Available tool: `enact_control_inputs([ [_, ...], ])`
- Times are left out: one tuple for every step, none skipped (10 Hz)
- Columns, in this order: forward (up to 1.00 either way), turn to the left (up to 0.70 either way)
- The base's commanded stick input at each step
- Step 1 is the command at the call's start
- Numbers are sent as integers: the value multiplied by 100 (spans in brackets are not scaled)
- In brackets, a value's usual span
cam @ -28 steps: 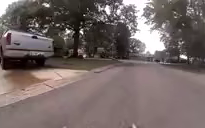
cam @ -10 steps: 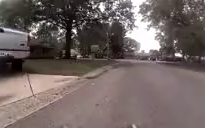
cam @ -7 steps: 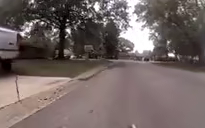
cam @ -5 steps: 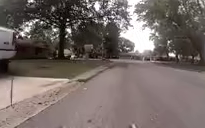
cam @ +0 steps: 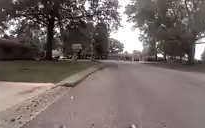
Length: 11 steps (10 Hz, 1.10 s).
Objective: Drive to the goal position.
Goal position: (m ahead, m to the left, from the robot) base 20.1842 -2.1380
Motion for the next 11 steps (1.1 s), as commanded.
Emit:
enact_control_inputs([
  [70, 0],
  [70, 0],
  [70, 0],
  [70, 0],
  [70, 0],
  [70, 0],
  [70, -33],
  [70, -35],
  [70, -24],
  [70, 0],
  [70, 0],
])
